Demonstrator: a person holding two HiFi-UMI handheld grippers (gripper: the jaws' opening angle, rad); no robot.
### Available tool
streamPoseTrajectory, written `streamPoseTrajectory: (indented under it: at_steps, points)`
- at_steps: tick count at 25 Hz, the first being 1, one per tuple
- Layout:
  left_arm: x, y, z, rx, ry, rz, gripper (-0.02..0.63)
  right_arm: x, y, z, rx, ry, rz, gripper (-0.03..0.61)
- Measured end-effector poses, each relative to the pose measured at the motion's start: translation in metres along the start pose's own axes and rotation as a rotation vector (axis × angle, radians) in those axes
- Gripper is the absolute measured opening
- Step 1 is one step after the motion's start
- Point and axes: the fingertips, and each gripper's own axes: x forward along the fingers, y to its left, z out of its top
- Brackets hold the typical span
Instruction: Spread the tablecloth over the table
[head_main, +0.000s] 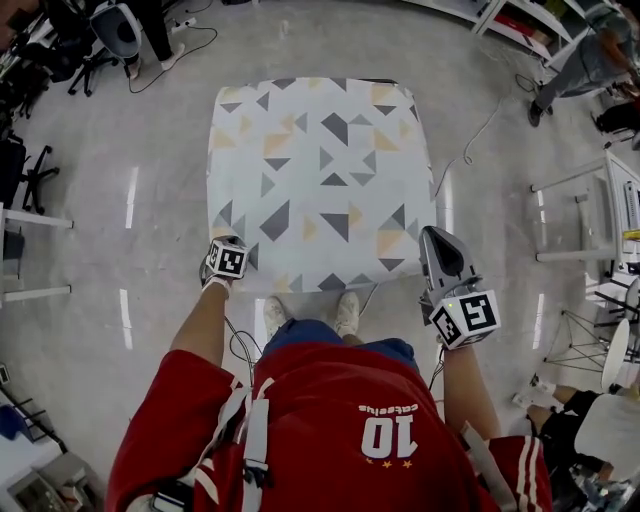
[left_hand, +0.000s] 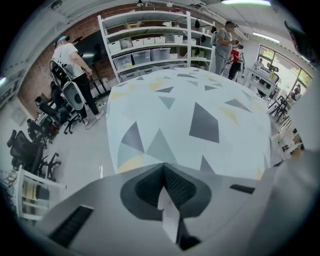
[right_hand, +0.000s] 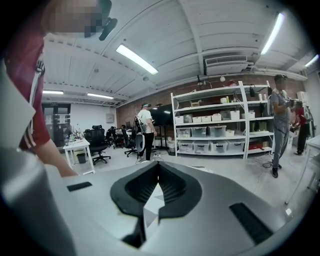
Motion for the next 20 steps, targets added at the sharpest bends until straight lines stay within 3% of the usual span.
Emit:
streamPoseTrajectory:
  at_steps: [6, 14, 20]
  points:
    - [-0.002, -0.005, 0.001, 0.005, 0.033, 0.016, 0.003, 0.001, -0.019, 0.007, -0.006, -0.008, 0.004, 0.014]
    - [-0.005, 0.003, 0.000, 0.020, 0.011, 0.018, 0.005, 0.007, -0.026, 0.022, -0.009, -0.040, -0.021, 0.014]
    - [-0.020, 0.008, 0.022, 0.017, -0.079, 0.010, 0.005, 0.007, -0.030, 0.030, 0.005, -0.057, -0.069, 0.014]
